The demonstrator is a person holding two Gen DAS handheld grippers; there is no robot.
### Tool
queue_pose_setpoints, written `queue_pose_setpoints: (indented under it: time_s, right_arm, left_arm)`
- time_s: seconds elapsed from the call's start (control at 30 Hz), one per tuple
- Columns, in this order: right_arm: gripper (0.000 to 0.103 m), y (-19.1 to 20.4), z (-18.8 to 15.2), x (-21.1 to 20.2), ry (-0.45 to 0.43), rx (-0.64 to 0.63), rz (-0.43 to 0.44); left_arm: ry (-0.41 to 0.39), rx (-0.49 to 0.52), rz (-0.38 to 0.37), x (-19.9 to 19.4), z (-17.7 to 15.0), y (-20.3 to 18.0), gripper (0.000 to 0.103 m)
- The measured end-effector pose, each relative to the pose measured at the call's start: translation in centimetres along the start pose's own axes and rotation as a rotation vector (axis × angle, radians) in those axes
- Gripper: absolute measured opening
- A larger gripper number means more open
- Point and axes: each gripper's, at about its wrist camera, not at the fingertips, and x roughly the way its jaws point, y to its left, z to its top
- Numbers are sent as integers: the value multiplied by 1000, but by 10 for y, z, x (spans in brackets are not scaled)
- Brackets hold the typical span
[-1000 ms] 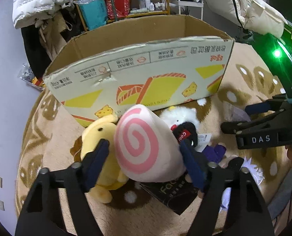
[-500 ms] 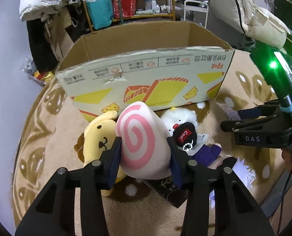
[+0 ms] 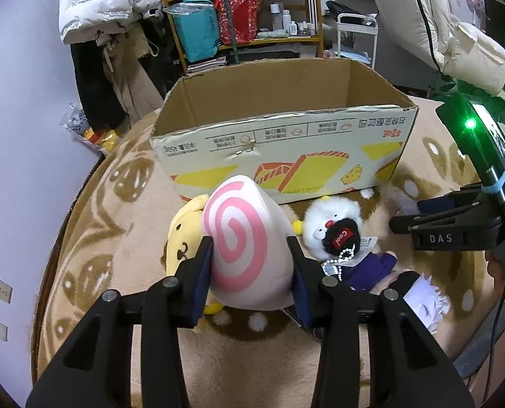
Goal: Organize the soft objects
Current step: 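Grasp the clear zip bag with the right gripper while the left lifts the cushion, then carry the cushion and zip bag over the box and release both inside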
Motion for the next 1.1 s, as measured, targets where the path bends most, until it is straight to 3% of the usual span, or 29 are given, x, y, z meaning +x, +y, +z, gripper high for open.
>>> queue_pose_setpoints:
  time_s: [0.17, 0.33, 0.77, 1.1]
  right_arm:
    - [63, 4, 8, 5, -6, 8, 11]
    - [50, 9, 13, 7, -15, 4, -16]
    - [47, 3, -1, -13, -49, 22, 13]
    - [47, 6, -19, -64, -187, 21, 41]
  left_arm:
    - [0, -14, -2, 1, 2, 3, 40]
    - [-18, -48, -26, -4, 4, 8, 39]
    - [-62, -88, -5, -18, 5, 22, 38]
    - [-112, -114, 36, -32, 5, 34, 38]
